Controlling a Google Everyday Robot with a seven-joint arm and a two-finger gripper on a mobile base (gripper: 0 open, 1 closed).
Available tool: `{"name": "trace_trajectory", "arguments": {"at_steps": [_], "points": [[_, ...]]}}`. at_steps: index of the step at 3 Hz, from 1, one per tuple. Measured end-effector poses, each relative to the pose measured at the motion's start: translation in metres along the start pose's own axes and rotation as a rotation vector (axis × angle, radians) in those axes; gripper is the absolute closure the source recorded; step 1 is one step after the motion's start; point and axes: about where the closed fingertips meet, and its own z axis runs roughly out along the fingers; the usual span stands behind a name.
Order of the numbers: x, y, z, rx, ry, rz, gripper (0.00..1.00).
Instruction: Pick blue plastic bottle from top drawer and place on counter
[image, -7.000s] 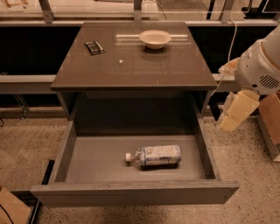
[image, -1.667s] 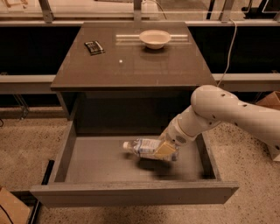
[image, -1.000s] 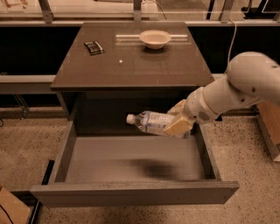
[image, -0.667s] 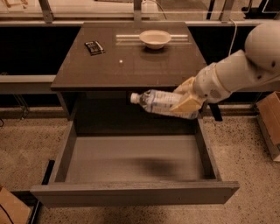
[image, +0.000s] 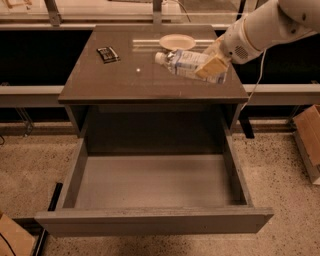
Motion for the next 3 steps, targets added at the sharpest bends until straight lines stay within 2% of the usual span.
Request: {"name": "trace_trajectory", "arguments": {"at_steps": [1, 2, 3], "points": [[-0.008, -0.043, 0.021, 0.078, 0.003, 0.030, 1.00], [-0.004, -0.062, 0.047, 0.087, 0.005, 0.054, 0.84], [0.008, -0.069, 0.078, 0.048, -0.018, 0.091, 0.52]]}}
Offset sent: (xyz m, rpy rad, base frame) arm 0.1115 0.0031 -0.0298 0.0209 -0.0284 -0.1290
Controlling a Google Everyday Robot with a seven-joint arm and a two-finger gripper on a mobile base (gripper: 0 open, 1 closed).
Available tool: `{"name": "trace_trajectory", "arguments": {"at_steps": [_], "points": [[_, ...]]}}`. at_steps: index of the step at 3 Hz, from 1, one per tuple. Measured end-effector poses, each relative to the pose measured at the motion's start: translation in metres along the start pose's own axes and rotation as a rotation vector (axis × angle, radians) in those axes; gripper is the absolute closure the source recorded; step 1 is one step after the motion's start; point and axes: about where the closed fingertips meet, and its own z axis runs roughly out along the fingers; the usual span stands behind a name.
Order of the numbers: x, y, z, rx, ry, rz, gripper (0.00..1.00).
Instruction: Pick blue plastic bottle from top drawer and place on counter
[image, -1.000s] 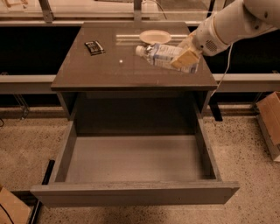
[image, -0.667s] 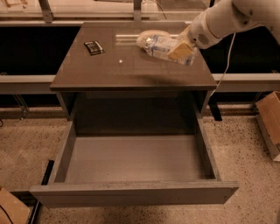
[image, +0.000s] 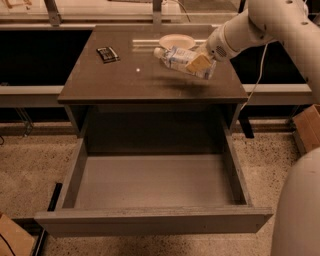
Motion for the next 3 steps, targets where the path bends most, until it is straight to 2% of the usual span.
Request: {"name": "trace_trajectory", "arguments": {"at_steps": [1, 2, 3], "points": [[0.007, 0.005, 0.017, -0.064, -0.031, 0.029, 0.29], [0.007, 0.024, 0.026, -0.159, -0.054, 0.025, 0.00], [0.007, 0.024, 0.026, -0.159, -0.054, 0.025, 0.00]]}}
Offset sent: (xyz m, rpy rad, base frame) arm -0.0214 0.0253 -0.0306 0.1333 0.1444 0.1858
